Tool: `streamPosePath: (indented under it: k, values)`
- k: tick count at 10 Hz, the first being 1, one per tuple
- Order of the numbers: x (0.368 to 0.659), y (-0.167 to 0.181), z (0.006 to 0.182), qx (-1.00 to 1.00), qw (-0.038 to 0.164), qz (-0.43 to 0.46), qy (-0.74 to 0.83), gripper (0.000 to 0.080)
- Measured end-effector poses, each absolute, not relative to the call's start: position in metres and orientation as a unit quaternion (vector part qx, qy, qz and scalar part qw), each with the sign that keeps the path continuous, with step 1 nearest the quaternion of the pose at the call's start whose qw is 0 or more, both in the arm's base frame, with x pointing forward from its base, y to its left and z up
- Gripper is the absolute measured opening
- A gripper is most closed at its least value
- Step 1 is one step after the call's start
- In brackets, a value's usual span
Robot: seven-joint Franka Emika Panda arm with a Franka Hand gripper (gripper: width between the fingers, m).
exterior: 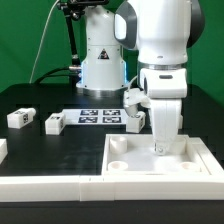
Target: Assemble one leg
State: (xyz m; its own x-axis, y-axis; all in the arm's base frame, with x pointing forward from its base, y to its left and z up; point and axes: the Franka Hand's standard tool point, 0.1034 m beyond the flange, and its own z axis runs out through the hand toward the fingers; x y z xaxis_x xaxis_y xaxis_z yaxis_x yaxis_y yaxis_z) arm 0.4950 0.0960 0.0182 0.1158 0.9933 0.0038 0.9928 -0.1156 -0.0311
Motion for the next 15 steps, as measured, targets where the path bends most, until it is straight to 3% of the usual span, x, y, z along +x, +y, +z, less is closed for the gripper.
streamPosePath:
  k: [5,10,15]
  values:
    - [0.469,0.112,0.062,-0.794,-0.002,0.017,-0.607,0.0649]
    - [0.466,0.112,0.057,-0.862,-0.001,0.021,-0.507,0.0649]
    - [0.416,0.146,0.044,-0.975,-0.003,0.03,-0.219,0.0649]
